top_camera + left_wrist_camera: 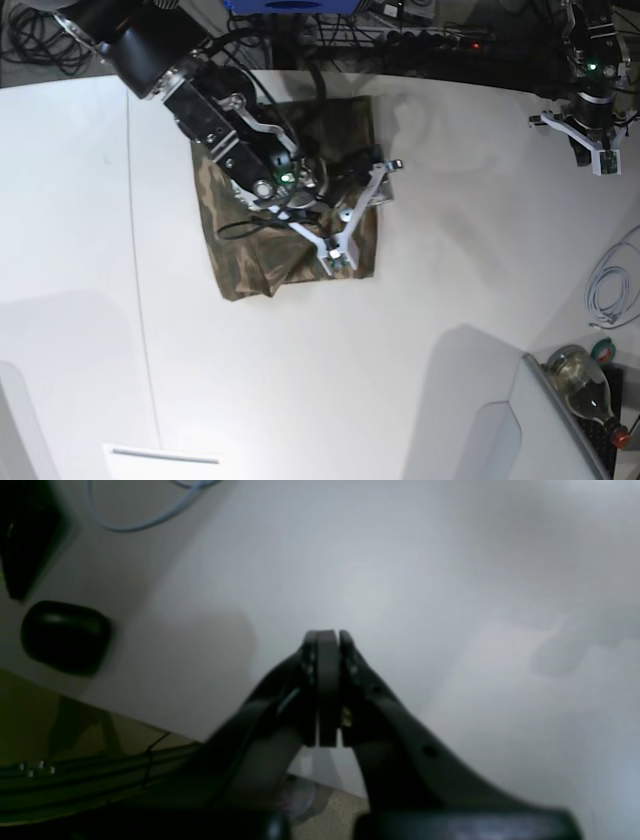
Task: Layout the t-shirt on the table in an organized manner, then fold the t-shirt properly
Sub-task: 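Release the folded end and press it flat with the right gripper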
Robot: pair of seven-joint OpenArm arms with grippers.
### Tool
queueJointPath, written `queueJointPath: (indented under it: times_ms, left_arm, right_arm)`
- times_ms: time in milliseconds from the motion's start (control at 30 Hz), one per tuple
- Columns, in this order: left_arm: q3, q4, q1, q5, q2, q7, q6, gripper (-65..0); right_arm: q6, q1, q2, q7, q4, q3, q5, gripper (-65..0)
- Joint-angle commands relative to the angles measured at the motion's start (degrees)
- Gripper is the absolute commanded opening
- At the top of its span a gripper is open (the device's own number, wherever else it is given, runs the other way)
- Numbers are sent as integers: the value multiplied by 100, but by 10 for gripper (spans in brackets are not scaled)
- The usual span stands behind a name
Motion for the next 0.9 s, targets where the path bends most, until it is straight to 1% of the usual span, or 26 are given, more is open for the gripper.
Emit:
queueJointPath:
  times_ms: [0, 133, 233, 333, 433, 500, 533, 567, 633, 667, 700, 767, 867]
  left_arm:
    - [-37, 90, 20, -1, -84, -117, 34, -650]
    - [-37, 90, 3, 7, -75, -117, 34, -650]
    - [-37, 81, -24, 7, -84, -117, 34, -650]
    - [-37, 46, -41, 7, -93, -126, 34, -650]
    - [-46, 37, -41, 7, -93, -134, 34, -650]
    - [-55, 28, -41, 7, -102, -143, 34, -650]
    - [-55, 28, -41, 7, -128, -143, 34, -650]
    - [-55, 28, -41, 7, -181, -152, 34, -650]
    - [-55, 19, -15, 7, -225, -152, 34, -650]
    - [-90, 10, -6, -1, -251, -152, 34, -650]
    - [-187, -25, 3, -28, -251, -152, 34, -650]
    - [-371, -95, -41, -19, -225, -152, 34, -650]
    - [-441, -139, -41, -37, -225, -161, 26, -650]
  right_arm:
    - [8, 104, -92, 81, 8, -22, 36, -225]
    - [8, 192, -180, 124, -212, -365, 36, -225]
    - [8, 200, -197, 450, -212, -603, 36, -225]
    - [8, 262, -197, 555, -185, -787, 36, -225]
    - [8, 280, -136, 546, 316, -1016, 36, -225]
    - [0, 262, 102, 467, 940, -1095, 36, -227]
    - [-44, 244, 233, 327, 1344, -1086, 36, -227]
    - [-229, 209, 427, 160, 1687, -1086, 36, -227]
    - [-827, 174, 805, -60, 2250, -1007, 45, -230]
    - [-1108, 130, 990, -95, 2399, -945, 54, -248]
    - [-1231, 69, 1148, -95, 2417, -884, 54, -287]
    - [-1126, -19, 1297, 19, 2215, -673, 54, -404]
    - [-906, -266, 1297, 379, 1608, -400, 54, -644]
